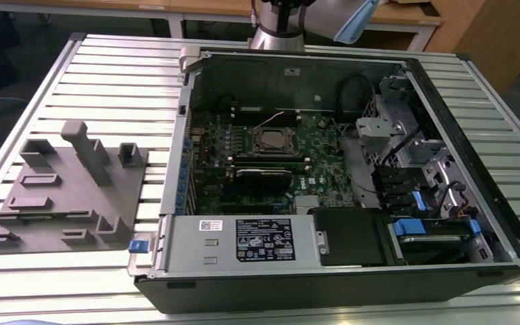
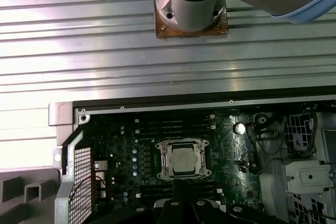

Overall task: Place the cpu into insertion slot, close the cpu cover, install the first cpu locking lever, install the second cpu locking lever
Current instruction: 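Install the first cpu locking lever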

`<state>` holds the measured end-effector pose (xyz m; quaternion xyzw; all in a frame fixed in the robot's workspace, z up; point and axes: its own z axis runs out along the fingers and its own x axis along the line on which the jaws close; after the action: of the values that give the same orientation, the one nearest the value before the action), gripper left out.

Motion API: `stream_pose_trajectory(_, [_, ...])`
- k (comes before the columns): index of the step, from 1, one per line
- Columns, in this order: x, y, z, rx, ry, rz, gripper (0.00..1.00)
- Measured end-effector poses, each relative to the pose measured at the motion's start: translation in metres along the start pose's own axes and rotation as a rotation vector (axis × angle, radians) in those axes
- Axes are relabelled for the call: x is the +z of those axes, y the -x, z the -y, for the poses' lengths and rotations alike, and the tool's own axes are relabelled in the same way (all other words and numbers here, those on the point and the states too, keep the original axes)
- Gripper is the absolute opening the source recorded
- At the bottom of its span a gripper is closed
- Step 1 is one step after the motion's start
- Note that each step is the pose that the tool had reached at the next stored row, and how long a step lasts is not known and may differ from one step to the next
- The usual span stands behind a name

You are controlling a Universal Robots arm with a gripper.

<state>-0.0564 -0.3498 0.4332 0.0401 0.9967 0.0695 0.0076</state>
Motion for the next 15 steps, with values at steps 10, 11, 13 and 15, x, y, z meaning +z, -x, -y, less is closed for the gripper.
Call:
stream_pose_trajectory(10, [0.0180, -0.0002, 0.0025, 0.000, 0.0000, 0.0000, 0.11])
stream_pose_trajectory(11, [0.0197, -0.0002, 0.0028, 0.000, -0.0001, 0.0000, 0.11])
stream_pose_trajectory(13, [0.0234, -0.0002, 0.0033, 0.000, 0.0000, 0.0000, 0.11])
stream_pose_trajectory(15, [0.0271, -0.0003, 0.0038, 0.000, 0.0001, 0.0000, 0.11])
